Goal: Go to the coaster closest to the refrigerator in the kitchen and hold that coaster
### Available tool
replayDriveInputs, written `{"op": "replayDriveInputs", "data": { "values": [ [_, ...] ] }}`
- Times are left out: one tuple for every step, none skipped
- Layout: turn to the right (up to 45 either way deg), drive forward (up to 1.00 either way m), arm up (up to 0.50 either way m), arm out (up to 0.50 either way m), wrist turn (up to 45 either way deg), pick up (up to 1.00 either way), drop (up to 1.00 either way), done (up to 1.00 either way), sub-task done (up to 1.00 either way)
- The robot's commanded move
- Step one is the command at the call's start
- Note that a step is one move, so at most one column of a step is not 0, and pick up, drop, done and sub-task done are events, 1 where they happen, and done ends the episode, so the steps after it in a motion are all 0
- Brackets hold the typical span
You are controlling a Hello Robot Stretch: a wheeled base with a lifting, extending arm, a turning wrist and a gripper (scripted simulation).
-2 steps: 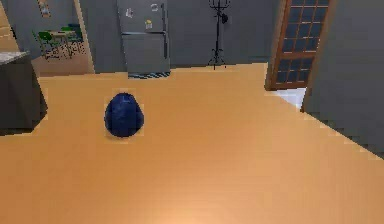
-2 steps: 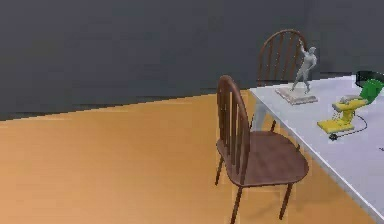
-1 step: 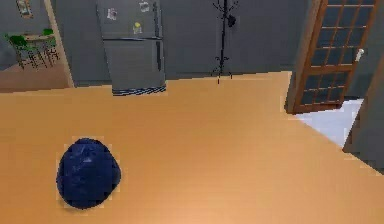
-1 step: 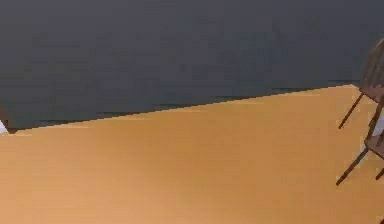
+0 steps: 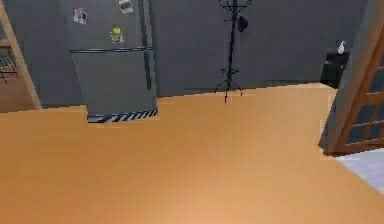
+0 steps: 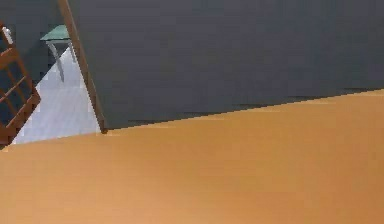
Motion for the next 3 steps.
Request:
{"op": "replayDriveInputs", "data": {
  "values": [
    [9.0,0.00,0.00,0.00,0.0,0.00,0.00,0.00,0.00],
    [0.0,0.25,0.00,0.00,0.0,0.00,0.00,0.00,0.00],
    [-21.0,0.00,0.00,0.00,0.0,0.00,0.00,0.00,0.00]
  ]
}}
